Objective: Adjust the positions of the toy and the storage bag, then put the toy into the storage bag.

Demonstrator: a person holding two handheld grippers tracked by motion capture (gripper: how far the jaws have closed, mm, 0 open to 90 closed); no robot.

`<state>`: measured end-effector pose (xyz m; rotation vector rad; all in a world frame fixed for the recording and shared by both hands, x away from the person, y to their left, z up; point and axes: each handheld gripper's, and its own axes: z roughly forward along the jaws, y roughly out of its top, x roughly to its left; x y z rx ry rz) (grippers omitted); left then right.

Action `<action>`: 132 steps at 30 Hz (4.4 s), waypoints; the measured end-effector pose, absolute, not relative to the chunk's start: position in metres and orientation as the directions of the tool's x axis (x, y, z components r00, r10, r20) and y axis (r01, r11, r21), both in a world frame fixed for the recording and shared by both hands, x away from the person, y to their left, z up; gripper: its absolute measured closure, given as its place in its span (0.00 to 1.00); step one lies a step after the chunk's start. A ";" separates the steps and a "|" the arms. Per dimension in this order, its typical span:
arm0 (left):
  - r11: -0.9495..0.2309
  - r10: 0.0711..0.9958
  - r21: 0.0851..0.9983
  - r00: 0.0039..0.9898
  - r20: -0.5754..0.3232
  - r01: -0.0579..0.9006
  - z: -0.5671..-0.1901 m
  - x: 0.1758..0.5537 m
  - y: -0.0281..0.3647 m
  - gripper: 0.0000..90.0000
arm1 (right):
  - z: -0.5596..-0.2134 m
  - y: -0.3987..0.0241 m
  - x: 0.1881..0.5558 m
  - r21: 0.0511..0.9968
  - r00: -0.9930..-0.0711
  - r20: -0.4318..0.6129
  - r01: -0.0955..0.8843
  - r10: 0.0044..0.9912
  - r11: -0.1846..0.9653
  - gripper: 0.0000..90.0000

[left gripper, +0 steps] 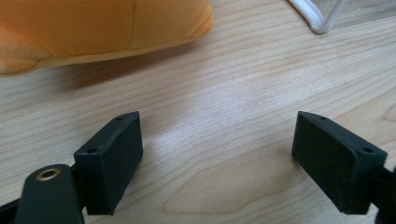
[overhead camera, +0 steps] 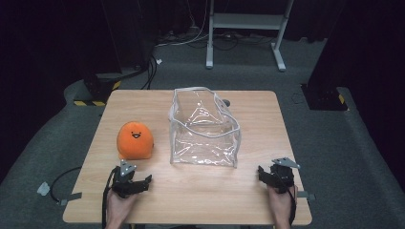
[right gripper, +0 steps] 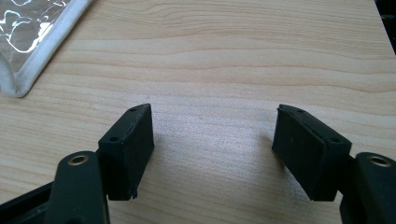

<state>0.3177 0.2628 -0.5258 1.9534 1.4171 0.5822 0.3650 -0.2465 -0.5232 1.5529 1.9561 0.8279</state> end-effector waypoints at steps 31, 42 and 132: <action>-0.194 0.945 0.764 0.325 -0.022 0.615 -0.491 0.312 0.273 0.18 | -0.523 -0.246 0.365 0.727 -0.234 -0.018 0.664 0.972 0.174 0.31; -0.172 0.953 0.770 0.301 -0.028 0.615 -0.482 0.313 0.286 0.17 | -0.523 -0.246 0.365 0.727 -0.236 -0.018 0.664 0.972 0.174 0.31; -0.205 0.947 0.767 0.320 0.000 0.608 -0.439 0.425 0.299 0.47 | -0.523 -0.246 0.365 0.727 -0.244 -0.019 0.663 0.970 0.181 0.30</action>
